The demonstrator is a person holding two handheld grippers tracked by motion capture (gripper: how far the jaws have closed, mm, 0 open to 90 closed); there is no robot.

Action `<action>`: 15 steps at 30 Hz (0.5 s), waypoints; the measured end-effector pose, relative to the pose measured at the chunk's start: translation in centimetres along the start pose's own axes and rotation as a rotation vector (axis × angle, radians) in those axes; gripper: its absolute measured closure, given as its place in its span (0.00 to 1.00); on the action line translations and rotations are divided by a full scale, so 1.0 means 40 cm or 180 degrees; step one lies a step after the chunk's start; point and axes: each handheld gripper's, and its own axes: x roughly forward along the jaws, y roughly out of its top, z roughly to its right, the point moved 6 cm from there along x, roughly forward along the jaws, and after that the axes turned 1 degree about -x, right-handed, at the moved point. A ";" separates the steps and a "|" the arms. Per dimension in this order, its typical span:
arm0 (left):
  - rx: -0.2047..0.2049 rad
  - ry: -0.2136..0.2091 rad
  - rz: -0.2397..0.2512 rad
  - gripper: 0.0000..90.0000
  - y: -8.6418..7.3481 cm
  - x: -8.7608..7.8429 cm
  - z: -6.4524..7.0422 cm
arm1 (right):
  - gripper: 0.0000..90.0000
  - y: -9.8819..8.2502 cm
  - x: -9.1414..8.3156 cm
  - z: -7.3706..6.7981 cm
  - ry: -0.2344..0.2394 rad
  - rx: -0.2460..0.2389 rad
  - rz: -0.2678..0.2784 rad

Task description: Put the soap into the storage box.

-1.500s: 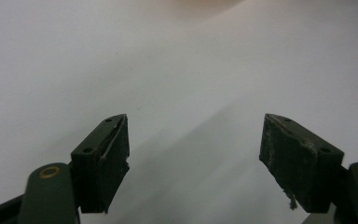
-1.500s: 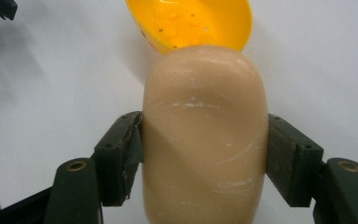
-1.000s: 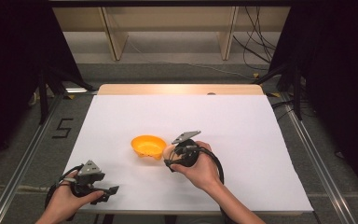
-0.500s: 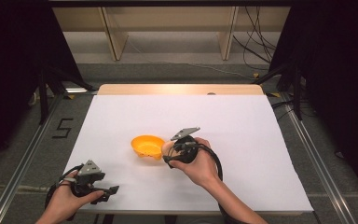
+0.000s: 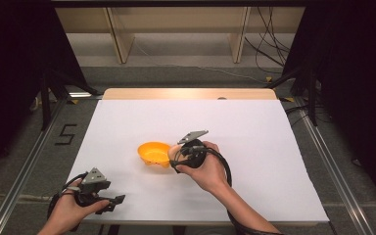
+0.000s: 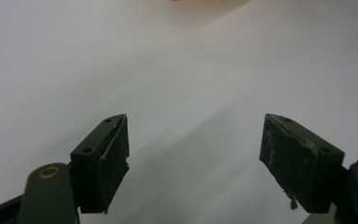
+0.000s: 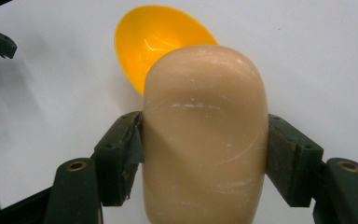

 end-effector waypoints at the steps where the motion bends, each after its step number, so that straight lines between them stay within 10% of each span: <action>1: -0.0009 0.0018 0.0001 0.26 0.000 0.001 -0.001 | 0.39 0.001 -0.003 0.001 0.0013 -0.0005 -0.0031; 15: -0.0001 0.0014 -0.0020 0.26 0.000 0.000 -0.001 | 0.39 0.020 0.005 0.003 0.0025 -0.0017 0.0048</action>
